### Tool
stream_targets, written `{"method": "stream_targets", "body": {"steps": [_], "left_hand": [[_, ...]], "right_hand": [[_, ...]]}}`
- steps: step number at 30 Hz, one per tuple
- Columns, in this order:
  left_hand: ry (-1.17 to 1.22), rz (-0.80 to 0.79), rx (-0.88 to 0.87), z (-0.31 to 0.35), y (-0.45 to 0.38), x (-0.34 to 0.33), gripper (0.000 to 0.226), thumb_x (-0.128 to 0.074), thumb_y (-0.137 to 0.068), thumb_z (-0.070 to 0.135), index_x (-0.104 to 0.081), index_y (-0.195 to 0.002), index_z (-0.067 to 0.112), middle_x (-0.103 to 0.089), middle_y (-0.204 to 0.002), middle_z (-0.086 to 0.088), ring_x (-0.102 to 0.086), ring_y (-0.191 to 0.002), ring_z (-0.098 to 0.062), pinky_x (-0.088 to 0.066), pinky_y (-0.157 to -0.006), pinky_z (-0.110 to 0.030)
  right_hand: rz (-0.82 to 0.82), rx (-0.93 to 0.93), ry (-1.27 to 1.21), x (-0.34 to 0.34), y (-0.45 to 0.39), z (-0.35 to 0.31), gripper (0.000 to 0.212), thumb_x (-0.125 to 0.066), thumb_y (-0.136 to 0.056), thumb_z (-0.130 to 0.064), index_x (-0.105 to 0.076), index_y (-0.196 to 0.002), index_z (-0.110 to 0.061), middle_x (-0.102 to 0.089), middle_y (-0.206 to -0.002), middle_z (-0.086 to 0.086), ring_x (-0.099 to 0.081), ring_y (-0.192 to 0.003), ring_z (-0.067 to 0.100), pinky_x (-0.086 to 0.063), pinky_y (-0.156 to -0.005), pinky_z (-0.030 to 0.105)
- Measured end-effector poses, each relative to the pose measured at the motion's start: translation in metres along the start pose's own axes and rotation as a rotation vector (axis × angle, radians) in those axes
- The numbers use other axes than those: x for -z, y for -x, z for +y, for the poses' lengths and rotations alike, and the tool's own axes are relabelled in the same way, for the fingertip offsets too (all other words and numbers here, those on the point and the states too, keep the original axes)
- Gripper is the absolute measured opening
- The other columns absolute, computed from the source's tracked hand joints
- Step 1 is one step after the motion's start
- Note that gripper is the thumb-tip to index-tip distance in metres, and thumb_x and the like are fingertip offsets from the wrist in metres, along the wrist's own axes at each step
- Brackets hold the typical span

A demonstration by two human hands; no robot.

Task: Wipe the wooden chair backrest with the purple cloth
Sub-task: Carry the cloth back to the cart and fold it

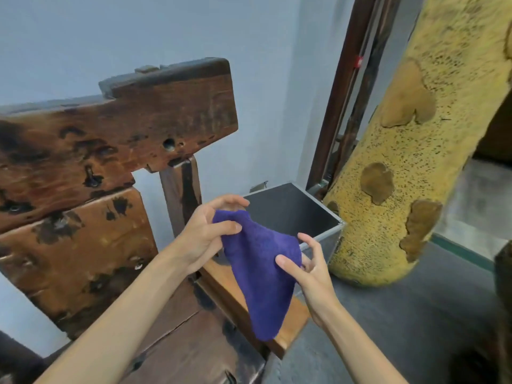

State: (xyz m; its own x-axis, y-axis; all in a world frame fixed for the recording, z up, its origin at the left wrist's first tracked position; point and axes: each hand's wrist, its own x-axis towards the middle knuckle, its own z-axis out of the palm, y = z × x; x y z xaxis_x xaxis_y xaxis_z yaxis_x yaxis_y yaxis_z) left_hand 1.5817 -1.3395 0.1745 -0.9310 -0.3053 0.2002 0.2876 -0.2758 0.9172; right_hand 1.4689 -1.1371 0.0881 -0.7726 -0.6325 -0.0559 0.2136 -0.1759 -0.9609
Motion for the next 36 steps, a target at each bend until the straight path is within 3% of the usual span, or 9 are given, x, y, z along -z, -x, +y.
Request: {"method": "stream_targets", "body": {"steps": [3,6,12,14,17,20,25,31,36], "left_hand": [[0.014,-0.107,0.008,-0.011,-0.012,-0.026,0.045,-0.056,-0.073,-0.014,-0.074,-0.096,0.021,-0.059,-0.077,0.004,-0.058,-0.071,-0.013,-0.050,-0.067,-0.022],[-0.005,-0.190,0.050,-0.022,-0.024,-0.053,0.053,-0.050,-0.070,-0.016,-0.072,-0.098,0.022,-0.051,-0.076,0.007,-0.049,-0.072,-0.011,-0.043,-0.066,-0.022],[-0.148,-0.375,0.118,-0.051,-0.050,-0.123,0.058,-0.043,-0.067,-0.017,-0.072,-0.100,0.022,-0.056,-0.081,0.005,-0.052,-0.069,-0.013,-0.042,-0.061,-0.022],[-0.158,-0.413,0.142,-0.063,-0.062,-0.149,0.058,-0.041,-0.068,-0.018,-0.070,-0.102,0.019,-0.059,-0.084,0.003,-0.055,-0.066,-0.012,-0.047,-0.058,-0.019],[-0.202,-0.416,0.171,-0.078,-0.084,-0.181,0.057,-0.041,-0.069,-0.018,-0.070,-0.103,0.018,-0.061,-0.085,0.001,-0.057,-0.066,-0.012,-0.050,-0.059,-0.020],[-0.274,-0.379,0.184,-0.091,-0.109,-0.203,0.054,-0.044,-0.070,-0.016,-0.071,-0.103,0.018,-0.065,-0.084,0.002,-0.060,-0.067,-0.009,-0.050,-0.063,-0.017],[-0.348,-0.295,0.207,-0.121,-0.157,-0.229,0.050,-0.051,-0.069,-0.013,-0.072,-0.102,0.018,-0.072,-0.089,-0.001,-0.068,-0.073,-0.015,-0.054,-0.068,-0.020],[-0.356,-0.235,0.291,-0.176,-0.211,-0.267,0.048,-0.053,-0.084,-0.025,-0.073,-0.099,0.016,-0.078,-0.110,-0.010,-0.074,-0.093,-0.016,-0.059,-0.073,-0.023],[-0.622,-0.328,0.333,-0.228,-0.260,-0.296,0.026,-0.070,-0.087,-0.005,-0.077,-0.100,0.017,-0.077,-0.118,-0.001,-0.072,-0.109,-0.012,-0.056,-0.091,-0.028]], "right_hand": [[0.092,-0.030,-0.070,0.046,0.015,-0.002,0.083,-0.090,-0.073,-0.018,-0.045,-0.141,-0.034,-0.073,-0.114,0.025,-0.072,-0.105,0.030,-0.057,-0.090,0.038],[0.009,-0.080,-0.002,0.091,0.029,-0.003,0.078,-0.090,-0.075,-0.016,-0.052,-0.142,-0.033,-0.071,-0.119,0.024,-0.069,-0.112,0.038,-0.053,-0.100,0.052],[-0.168,-0.081,0.293,0.134,0.040,-0.024,0.079,-0.087,-0.079,-0.031,-0.047,-0.147,-0.038,-0.066,-0.138,0.001,-0.063,-0.126,0.020,-0.050,-0.105,0.041],[-0.209,-0.017,0.368,0.144,0.036,-0.042,0.080,-0.087,-0.078,-0.031,-0.047,-0.147,-0.041,-0.061,-0.143,-0.004,-0.057,-0.133,0.015,-0.044,-0.112,0.047],[-0.295,0.100,0.499,0.166,0.025,-0.071,0.051,-0.084,-0.084,-0.031,-0.063,-0.131,-0.032,-0.066,-0.135,-0.009,-0.058,-0.130,0.012,-0.041,-0.112,0.054],[-0.295,0.185,0.665,0.204,0.013,-0.086,0.017,-0.083,-0.085,-0.034,-0.070,-0.094,-0.028,-0.071,-0.109,-0.014,-0.065,-0.109,0.008,-0.045,-0.107,0.048],[-0.239,0.173,0.595,0.288,-0.004,-0.093,0.027,-0.082,-0.087,-0.013,-0.056,-0.080,-0.018,-0.060,-0.076,-0.014,-0.055,-0.070,0.006,-0.044,-0.070,0.019],[0.014,0.203,0.598,0.381,-0.018,-0.114,0.019,-0.081,-0.087,-0.012,-0.070,-0.095,-0.025,-0.075,-0.080,-0.011,-0.068,-0.070,0.003,-0.051,-0.068,0.013],[0.139,0.202,0.769,0.450,-0.026,-0.126,0.016,-0.080,-0.089,-0.027,-0.077,-0.093,-0.042,-0.078,-0.091,-0.019,-0.073,-0.087,0.000,-0.053,-0.078,0.015]]}}
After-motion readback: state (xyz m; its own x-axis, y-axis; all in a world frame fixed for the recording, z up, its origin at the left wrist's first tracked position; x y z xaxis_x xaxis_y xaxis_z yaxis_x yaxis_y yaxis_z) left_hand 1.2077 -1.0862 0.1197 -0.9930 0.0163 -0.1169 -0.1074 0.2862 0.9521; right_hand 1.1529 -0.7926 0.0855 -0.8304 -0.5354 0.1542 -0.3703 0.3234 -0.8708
